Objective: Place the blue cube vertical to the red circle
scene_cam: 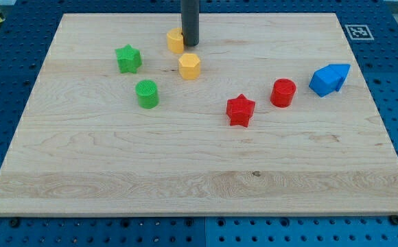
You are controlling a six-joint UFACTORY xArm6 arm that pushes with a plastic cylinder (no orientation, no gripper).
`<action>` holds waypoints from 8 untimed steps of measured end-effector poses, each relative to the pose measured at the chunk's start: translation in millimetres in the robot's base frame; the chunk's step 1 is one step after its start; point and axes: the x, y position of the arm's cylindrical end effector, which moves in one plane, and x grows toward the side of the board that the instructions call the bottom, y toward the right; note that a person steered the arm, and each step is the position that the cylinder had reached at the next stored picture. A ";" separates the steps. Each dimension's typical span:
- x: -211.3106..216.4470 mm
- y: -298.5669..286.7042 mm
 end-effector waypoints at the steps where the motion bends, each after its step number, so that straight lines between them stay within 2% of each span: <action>1: -0.2 49.2; 3: -0.1 197.0; 4: 15.6 277.1; 5: 68.5 341.0; 6: 112.1 361.5; 8: 121.0 354.0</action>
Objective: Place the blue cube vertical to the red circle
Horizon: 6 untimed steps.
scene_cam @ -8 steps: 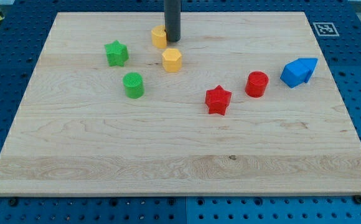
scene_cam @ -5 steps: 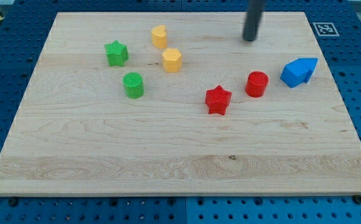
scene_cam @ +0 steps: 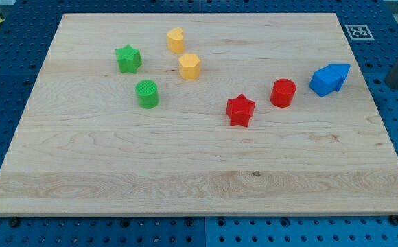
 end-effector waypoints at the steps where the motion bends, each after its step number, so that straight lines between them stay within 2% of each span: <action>1: 6.8 -15.9; 6: 22.5 -40.3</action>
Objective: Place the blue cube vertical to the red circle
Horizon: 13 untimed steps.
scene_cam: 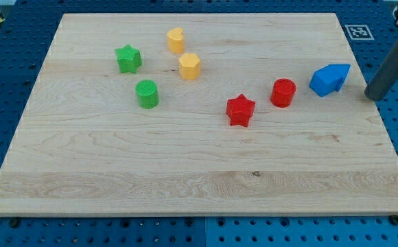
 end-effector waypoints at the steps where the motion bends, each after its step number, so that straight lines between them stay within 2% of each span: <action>1: 3.2 -1.6; 5: -0.6 -70.3; 8: -47.0 -97.8; 11: -87.0 -97.8; 13: -135.7 -39.3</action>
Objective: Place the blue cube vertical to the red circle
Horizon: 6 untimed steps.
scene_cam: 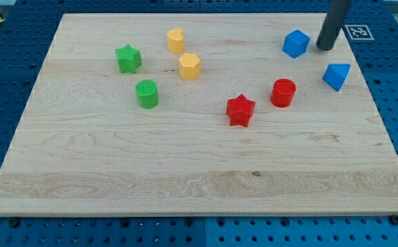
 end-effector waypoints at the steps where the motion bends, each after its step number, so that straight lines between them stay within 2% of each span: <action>1: -15.2 9.4; 6: -13.6 -55.7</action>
